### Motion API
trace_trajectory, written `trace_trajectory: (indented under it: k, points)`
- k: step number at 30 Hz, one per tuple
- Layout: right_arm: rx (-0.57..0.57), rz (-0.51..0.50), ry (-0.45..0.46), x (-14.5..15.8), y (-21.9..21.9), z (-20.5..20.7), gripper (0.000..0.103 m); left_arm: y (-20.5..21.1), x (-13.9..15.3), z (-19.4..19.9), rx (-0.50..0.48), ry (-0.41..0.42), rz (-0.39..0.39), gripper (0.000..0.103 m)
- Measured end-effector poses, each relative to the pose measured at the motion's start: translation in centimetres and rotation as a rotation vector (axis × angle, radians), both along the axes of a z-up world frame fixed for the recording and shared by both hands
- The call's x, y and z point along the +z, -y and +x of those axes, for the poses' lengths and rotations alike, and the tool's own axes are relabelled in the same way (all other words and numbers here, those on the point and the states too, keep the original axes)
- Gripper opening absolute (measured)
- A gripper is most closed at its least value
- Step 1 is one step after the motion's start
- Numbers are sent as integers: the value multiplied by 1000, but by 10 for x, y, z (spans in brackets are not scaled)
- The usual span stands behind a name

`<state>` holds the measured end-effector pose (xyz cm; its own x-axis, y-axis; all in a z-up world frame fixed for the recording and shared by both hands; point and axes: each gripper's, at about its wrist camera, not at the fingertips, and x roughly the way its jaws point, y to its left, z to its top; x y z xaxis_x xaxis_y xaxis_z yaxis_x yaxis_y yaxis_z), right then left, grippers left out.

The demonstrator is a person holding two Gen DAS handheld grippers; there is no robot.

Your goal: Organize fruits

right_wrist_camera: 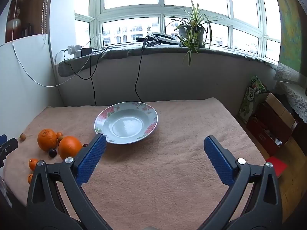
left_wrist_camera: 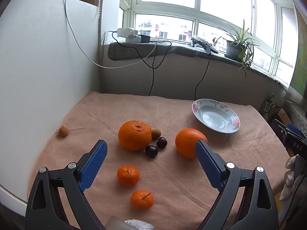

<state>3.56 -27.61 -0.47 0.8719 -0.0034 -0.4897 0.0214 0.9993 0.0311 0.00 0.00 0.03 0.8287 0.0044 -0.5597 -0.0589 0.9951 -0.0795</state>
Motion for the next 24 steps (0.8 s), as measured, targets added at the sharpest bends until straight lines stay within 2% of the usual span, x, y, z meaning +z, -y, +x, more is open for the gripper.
trace_trajectory:
  k: [6, 24]
  points:
    - [8, -5, -12, 0, -4, 0, 103, -4, 1, -1, 4, -1, -23, 93]
    - [19, -3, -6, 2, -3, -2, 103, -2, 3, 0, -2, -5, -17, 94]
